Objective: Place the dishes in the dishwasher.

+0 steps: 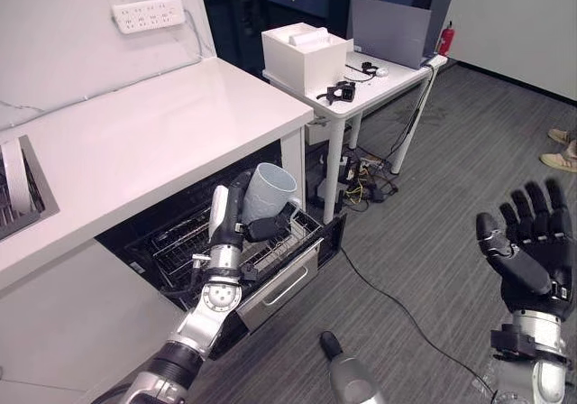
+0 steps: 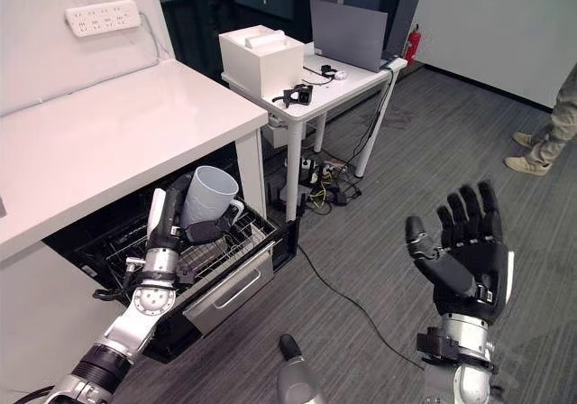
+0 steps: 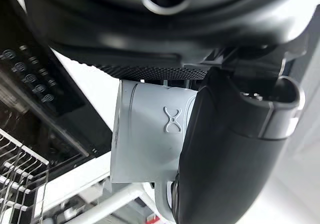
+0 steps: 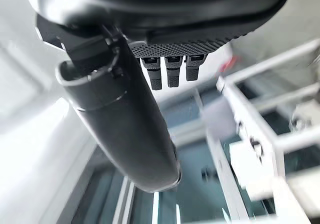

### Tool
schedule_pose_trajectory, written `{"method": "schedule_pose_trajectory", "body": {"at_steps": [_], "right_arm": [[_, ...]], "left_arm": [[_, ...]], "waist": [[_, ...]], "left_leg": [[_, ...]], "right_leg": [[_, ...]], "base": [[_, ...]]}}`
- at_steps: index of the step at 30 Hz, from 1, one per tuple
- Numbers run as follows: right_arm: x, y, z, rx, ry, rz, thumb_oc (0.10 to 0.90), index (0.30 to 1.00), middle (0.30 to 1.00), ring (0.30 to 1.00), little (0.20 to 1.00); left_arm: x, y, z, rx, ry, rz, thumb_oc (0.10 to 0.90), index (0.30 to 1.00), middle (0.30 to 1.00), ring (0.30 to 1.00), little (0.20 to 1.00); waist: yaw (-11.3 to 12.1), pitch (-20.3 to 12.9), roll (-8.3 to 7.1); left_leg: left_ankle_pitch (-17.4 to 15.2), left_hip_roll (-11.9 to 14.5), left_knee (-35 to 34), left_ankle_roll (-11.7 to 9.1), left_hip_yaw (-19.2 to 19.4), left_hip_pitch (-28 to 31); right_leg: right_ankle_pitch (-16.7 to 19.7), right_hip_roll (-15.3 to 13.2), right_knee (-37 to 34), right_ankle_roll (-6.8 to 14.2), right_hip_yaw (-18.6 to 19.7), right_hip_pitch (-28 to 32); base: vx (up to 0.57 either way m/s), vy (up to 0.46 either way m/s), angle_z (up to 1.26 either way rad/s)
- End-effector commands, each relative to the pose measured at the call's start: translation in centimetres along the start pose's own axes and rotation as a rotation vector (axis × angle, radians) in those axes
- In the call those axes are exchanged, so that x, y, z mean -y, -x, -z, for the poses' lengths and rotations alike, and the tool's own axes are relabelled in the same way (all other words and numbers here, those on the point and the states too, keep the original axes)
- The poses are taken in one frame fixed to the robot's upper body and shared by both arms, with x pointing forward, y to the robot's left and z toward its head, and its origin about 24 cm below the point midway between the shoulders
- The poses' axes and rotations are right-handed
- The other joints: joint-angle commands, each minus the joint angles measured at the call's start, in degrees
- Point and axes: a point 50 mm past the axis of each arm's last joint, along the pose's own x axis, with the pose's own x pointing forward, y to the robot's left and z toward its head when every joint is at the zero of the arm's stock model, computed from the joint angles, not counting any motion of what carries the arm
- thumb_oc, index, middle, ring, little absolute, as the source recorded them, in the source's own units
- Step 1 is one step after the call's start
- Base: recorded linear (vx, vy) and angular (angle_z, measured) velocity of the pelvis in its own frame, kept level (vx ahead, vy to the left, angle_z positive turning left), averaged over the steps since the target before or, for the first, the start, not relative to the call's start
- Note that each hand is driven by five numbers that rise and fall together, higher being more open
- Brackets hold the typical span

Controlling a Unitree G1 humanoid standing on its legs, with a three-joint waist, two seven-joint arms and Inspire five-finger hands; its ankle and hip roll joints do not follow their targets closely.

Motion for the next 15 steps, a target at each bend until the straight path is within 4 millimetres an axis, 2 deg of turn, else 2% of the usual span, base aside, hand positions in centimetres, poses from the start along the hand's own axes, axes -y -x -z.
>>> {"method": "schedule_pose_trajectory", "body": {"at_steps": [1,2,3,8,10,15], "right_arm": [[-2.4,-3.0,-1.3,0.072,0.005,-0.272,0.800,0.900,0.900,0.900,0.900],[-2.9,-3.1,-1.3,0.067,-0.001,-0.302,0.800,0.900,0.900,0.900,0.900],[-4.5,-3.5,-1.1,0.049,-0.030,-0.392,0.800,0.900,0.900,0.900,0.900],[-6.9,-4.1,-0.5,0.007,-0.064,-0.523,0.800,0.900,0.900,0.900,0.900],[-8.2,-4.3,-0.1,-0.022,-0.070,-0.578,0.800,0.900,0.900,0.900,0.900],[-9.5,-4.7,0.9,-0.065,-0.077,-0.597,0.800,0.900,0.900,0.900,0.900]], "left_arm": [[-2.2,-2.1,-5.6,0.339,0.043,-0.183,0.400,0.300,0.300,0.300,0.300],[-2.0,-2.0,-5.7,0.351,0.034,-0.187,0.400,0.300,0.300,0.300,0.300],[-1.6,-1.8,-5.9,0.385,0.007,-0.196,0.400,0.300,0.300,0.300,0.300],[-1.1,-1.4,-6.2,0.431,0.000,-0.196,0.400,0.300,0.300,0.300,0.300],[-0.7,-0.9,-6.3,0.463,0.004,-0.190,0.400,0.300,0.300,0.300,0.300],[-0.2,-0.1,-7.0,0.556,-0.018,-0.172,0.400,0.300,0.300,0.300,0.300]], "waist": [[2.6,-0.9,4.05],[2.7,-1.0,4.06],[3.3,-1.2,4.06],[4.9,-1.7,3.99],[6.3,-2.0,3.81],[9.2,-2.3,3.36]], "left_leg": [[-0.8,-0.3,-7.3,-0.5,-6.4,3.4],[-0.8,-0.3,-7.3,-0.6,-6.4,3.4],[-0.8,-0.3,-7.3,-0.7,-6.7,3.4],[-0.7,-0.4,-7.3,-1.1,-7.8,3.1],[-0.5,-0.5,-7.3,-1.4,-8.8,2.8],[-0.3,-0.7,-7.3,-1.9,-11.3,2.1]], "right_leg": [[-8.9,0.3,7.7,2.1,-3.2,2.9],[-9.0,0.3,7.7,2.1,-3.2,2.9],[-9.2,0.3,7.7,2.0,-3.5,3.1],[-9.7,0.1,7.7,1.6,-4.5,3.8],[-10.1,-0.1,7.7,1.5,-5.4,4.2],[-11.0,-0.5,7.7,1.1,-7.2,5.4]], "base": [[0.02,0.004,0.10],[0.03,0.004,0.05],[0.00,0.000,0.00],[0.02,-0.011,0.12],[0.03,-0.030,0.25],[0.04,-0.039,0.35]]}}
